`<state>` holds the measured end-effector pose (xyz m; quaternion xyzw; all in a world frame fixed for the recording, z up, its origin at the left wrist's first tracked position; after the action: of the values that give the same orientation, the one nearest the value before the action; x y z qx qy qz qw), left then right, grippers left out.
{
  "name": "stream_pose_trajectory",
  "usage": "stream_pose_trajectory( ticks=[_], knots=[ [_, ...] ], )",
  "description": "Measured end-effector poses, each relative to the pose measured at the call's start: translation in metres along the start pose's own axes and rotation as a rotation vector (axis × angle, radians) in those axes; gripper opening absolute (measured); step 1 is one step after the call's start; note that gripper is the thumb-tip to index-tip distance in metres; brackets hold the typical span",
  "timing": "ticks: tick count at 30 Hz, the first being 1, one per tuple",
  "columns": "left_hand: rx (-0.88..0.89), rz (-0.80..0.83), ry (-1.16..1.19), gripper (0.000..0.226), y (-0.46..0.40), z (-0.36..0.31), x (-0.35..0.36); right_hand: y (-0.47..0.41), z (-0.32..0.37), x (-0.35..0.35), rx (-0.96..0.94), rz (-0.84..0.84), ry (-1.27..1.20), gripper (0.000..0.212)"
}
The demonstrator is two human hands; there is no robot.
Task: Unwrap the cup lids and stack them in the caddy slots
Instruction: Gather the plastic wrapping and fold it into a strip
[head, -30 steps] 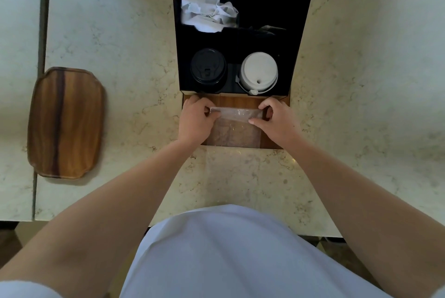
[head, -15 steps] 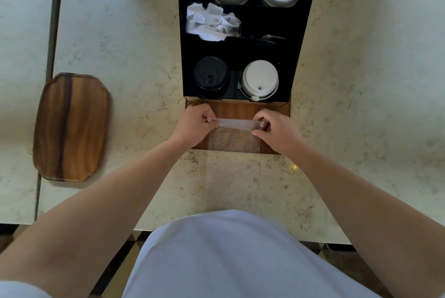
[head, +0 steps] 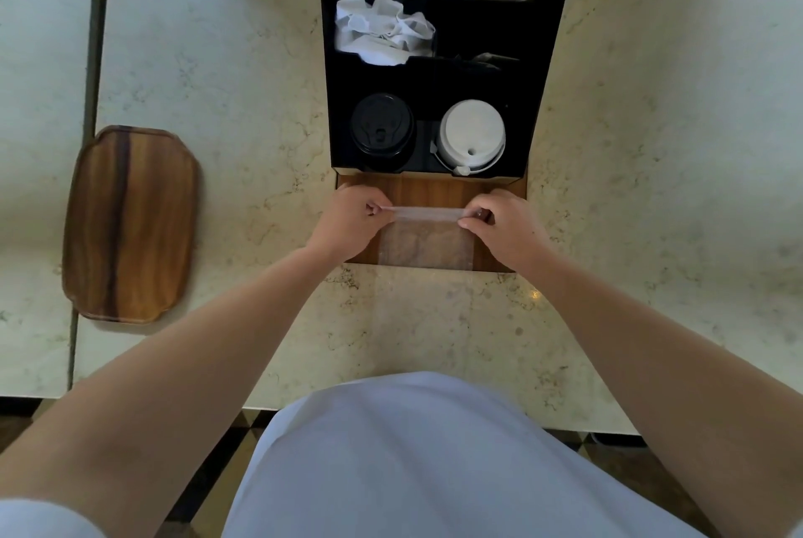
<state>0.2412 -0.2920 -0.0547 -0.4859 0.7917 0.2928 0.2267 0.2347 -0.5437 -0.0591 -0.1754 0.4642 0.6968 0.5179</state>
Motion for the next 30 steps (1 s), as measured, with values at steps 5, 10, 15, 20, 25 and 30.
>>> stream_pose_trajectory(
  ticks=[5,10,15,20,25,30],
  knots=[
    [0.137,-0.009,-0.113,0.008,0.007,0.004,-0.002,0.005,0.0,0.0,-0.061,-0.047,0.021,0.009],
    [0.35,0.009,-0.25,0.008,0.012,-0.001,-0.004,0.015,-0.002,-0.001,-0.239,-0.159,0.151,0.019],
    [0.534,0.004,-0.438,0.013,0.022,-0.003,-0.007,0.02,-0.006,0.0,-0.38,-0.159,0.332,0.013],
    [0.543,0.034,-0.549,0.031,0.032,0.001,-0.007,0.029,-0.017,0.001,-0.433,-0.147,0.471,0.039],
    [0.431,-0.058,-0.464,0.029,0.048,0.002,-0.004,0.034,-0.015,0.002,-0.382,-0.165,0.481,0.039],
    [0.098,-0.092,-0.171,0.041,0.039,-0.007,0.003,0.033,-0.003,0.0,-0.3,-0.173,0.403,0.033]
  ],
)
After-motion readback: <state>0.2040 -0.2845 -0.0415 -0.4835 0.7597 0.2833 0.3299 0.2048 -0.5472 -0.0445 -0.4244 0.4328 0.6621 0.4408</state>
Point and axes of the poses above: each hand's wrist, its own y-axis away from the middle knuckle, its own x-axis out of the palm, z = x × y, the point moved 3 cm from there along -y, towards the middle knuckle, and after that the axes turned 14 degrees about x, right-handed, at the moved point
